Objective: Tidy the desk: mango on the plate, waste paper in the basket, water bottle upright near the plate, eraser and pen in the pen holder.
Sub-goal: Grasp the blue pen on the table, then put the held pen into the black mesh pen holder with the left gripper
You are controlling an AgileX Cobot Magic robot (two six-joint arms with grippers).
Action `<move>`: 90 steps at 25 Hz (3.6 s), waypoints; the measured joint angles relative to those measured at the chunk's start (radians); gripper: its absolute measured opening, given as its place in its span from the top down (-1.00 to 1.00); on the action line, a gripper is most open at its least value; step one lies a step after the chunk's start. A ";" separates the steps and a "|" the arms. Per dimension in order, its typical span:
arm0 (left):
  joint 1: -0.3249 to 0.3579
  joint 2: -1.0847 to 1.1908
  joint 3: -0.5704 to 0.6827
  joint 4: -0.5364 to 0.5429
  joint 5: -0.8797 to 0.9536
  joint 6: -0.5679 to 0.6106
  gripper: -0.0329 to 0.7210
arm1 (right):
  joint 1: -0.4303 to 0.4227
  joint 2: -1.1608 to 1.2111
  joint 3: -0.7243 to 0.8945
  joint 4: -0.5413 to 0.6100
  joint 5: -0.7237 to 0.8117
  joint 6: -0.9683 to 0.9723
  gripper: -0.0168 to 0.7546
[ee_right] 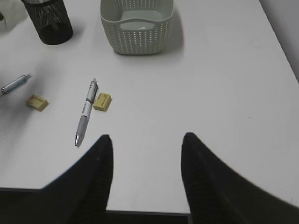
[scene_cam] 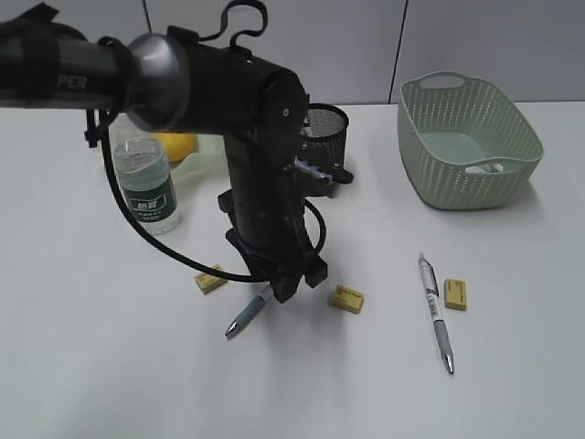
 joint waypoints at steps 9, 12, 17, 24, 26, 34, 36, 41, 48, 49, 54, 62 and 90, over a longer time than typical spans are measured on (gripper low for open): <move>0.000 0.063 -0.008 0.022 -0.012 0.003 0.01 | 0.000 0.000 0.000 0.000 0.000 0.000 -0.04; 0.000 0.076 -0.010 0.025 -0.016 0.004 0.03 | 0.000 0.000 0.000 0.000 0.000 0.000 -0.04; 0.000 0.078 -0.010 0.033 -0.020 0.004 0.20 | 0.000 0.000 0.000 0.000 0.000 0.000 -0.04; 0.002 0.078 -0.011 0.053 -0.020 0.004 0.65 | 0.000 0.000 0.000 0.000 0.000 0.000 -0.04; 0.002 0.078 -0.011 0.052 -0.022 0.004 0.65 | 0.000 0.000 0.000 0.000 0.000 0.000 -0.04; 0.000 0.070 -0.010 0.006 -0.023 -0.068 0.65 | 0.000 0.000 0.000 0.000 0.000 0.000 -0.04; 0.000 0.052 -0.009 -0.005 -0.015 -0.104 0.65 | 0.000 0.000 0.000 0.000 0.000 0.000 -0.04; 0.000 -0.033 -0.009 -0.007 -0.011 -0.177 0.65 | 0.000 0.000 0.000 0.000 0.000 0.000 -0.04; 0.000 -0.196 0.089 -0.007 -0.129 -0.240 0.65 | 0.000 0.000 0.000 0.000 0.000 0.000 -0.04; 0.000 -0.219 0.127 -0.007 -0.177 -0.249 0.65 | 0.000 0.000 0.000 0.000 0.000 0.000 -0.04; 0.000 -0.353 0.345 -0.020 -0.505 -0.260 0.65 | 0.000 0.000 0.000 0.000 0.000 0.000 -0.04; 0.001 -0.429 0.492 -0.019 -0.925 -0.263 0.65 | 0.000 0.000 0.000 0.000 0.000 0.001 -0.04; 0.147 -0.078 0.289 0.042 -1.678 -0.263 0.65 | 0.000 0.000 0.000 0.000 0.000 0.001 -0.04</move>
